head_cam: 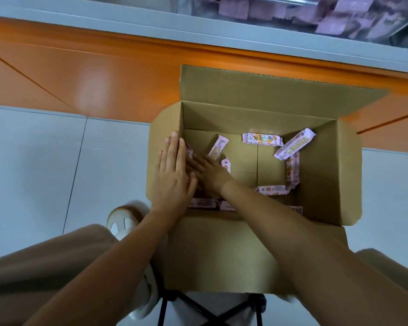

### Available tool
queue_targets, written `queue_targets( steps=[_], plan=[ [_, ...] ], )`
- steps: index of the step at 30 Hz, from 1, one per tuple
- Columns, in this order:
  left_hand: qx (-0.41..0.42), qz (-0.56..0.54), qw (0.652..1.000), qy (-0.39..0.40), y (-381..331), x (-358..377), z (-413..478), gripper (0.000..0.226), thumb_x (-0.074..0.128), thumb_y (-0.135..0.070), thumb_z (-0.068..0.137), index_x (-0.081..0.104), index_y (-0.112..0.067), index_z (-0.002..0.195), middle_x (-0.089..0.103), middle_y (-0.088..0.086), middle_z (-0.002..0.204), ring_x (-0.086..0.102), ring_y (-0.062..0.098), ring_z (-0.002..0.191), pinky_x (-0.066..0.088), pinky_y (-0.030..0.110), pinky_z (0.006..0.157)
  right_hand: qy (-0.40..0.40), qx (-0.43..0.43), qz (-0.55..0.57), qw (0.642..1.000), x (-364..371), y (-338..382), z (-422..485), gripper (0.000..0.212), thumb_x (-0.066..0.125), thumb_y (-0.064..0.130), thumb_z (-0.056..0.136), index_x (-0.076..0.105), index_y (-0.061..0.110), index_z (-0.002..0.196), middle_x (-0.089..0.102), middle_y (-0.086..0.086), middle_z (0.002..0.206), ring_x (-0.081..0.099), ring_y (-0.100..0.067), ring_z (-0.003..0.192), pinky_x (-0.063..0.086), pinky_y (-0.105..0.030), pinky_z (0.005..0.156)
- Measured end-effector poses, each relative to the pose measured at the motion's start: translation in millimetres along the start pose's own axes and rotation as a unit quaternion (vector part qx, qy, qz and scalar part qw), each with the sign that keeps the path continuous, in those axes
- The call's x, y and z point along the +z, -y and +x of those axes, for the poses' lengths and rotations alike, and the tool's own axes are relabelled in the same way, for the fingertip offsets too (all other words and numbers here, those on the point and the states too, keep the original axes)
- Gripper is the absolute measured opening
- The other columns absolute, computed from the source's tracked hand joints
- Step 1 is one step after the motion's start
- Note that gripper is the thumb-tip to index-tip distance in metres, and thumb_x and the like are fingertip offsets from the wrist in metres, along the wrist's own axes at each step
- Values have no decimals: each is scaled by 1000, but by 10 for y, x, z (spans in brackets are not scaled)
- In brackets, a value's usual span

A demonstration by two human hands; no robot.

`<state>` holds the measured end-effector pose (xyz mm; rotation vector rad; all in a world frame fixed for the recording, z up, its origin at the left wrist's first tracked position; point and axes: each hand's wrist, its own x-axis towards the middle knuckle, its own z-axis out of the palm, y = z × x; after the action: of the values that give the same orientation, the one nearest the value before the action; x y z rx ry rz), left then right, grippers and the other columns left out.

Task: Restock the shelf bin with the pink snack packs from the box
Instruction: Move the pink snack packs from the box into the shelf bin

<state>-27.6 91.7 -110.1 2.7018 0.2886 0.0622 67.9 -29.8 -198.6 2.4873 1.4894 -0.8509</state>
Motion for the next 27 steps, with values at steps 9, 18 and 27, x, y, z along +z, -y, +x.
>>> queue_targets(
  steps=[9,18,27],
  plan=[
    [-1,49,999,20,-39,-66,-15,71,49,-23,88,24,-3,150,11,18,160,7,31,149,19,47,119,-68,138,163,975,-27,-806,-766,63,50,33,96,22,23,152,6,3,162,10,-18,148,17,-43,118],
    [118,41,987,98,-509,9,245,46,34,-27,79,66,-10,108,61,15,123,46,35,129,37,45,103,-99,268,339,896,110,-752,-720,43,62,27,89,55,13,129,26,-12,151,50,-29,123,43,-39,104],
    [10,-65,941,332,-496,730,608,54,45,-25,98,30,-34,149,34,12,144,43,27,123,42,37,99,-205,285,459,816,131,-879,-769,14,61,15,89,52,25,94,55,-7,101,55,-17,83,45,-29,72]
  ],
)
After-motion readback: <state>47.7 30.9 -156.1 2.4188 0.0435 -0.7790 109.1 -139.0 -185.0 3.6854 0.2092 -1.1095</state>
